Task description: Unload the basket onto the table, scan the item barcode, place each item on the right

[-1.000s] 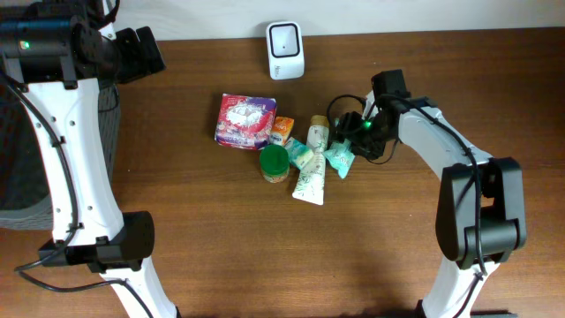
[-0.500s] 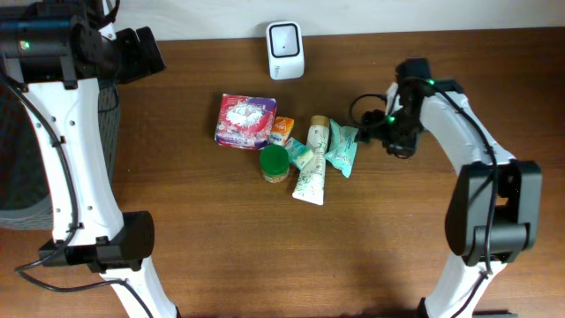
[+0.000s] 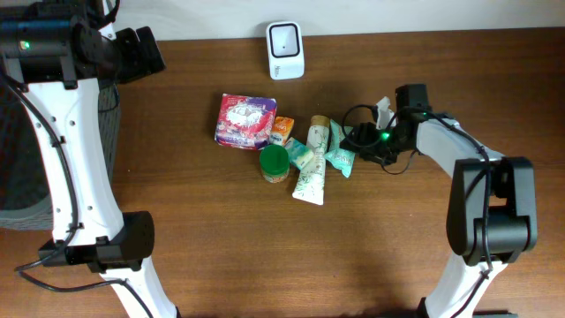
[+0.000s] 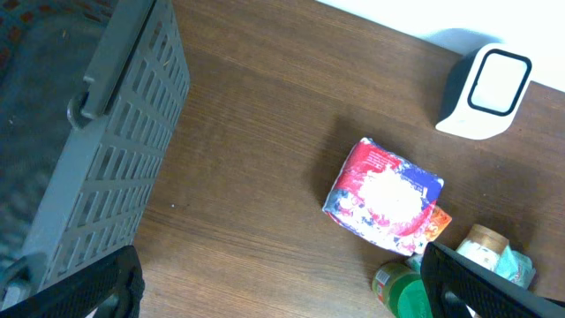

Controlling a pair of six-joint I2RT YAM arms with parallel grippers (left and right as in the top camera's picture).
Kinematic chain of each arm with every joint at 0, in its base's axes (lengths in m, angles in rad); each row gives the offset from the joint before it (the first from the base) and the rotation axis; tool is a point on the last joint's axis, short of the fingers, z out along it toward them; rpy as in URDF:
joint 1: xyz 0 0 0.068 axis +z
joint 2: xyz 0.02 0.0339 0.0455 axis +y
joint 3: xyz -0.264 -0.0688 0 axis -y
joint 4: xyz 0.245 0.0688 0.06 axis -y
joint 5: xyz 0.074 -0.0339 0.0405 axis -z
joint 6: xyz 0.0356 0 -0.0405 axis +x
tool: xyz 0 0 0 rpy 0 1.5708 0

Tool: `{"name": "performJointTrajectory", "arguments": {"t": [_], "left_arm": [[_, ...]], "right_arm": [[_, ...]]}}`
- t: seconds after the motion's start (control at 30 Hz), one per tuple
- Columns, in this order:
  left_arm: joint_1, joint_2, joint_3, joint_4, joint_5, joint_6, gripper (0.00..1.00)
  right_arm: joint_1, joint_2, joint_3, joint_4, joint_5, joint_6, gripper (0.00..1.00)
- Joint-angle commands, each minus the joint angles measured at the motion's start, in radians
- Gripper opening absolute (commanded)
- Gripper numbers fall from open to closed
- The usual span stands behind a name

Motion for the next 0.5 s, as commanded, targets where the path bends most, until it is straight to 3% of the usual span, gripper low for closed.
{"name": "performJointTrajectory", "arguments": {"t": [0.0,0.1,0.17,0.27,0.33,0.47], "left_arm": [[0.003,-0.019,0.010,0.000,-0.007,0.008,0.99],[0.003,-0.019,0.010,0.000,-0.007,0.008,0.99],[0.003,-0.019,0.010,0.000,-0.007,0.008,0.99],[0.003,-0.019,0.010,0.000,-0.007,0.008,0.99],[0.003,-0.019,0.010,0.000,-0.007,0.008,0.99],[0.003,-0.019,0.010,0.000,-0.007,0.008,0.99]], "right_arm": [[0.048,0.000,-0.018,0.022,-0.017,0.009,0.54],[0.100,0.000,-0.018,0.047,0.024,0.009,0.46],[0.114,0.000,-0.018,0.042,0.077,0.009,0.23],[0.102,-0.010,0.002,-0.003,0.090,-0.001,0.14],[0.086,-0.026,0.083,-0.140,0.173,-0.014,0.04],[0.094,-0.034,0.355,-0.530,0.508,-0.037,0.04]]}}
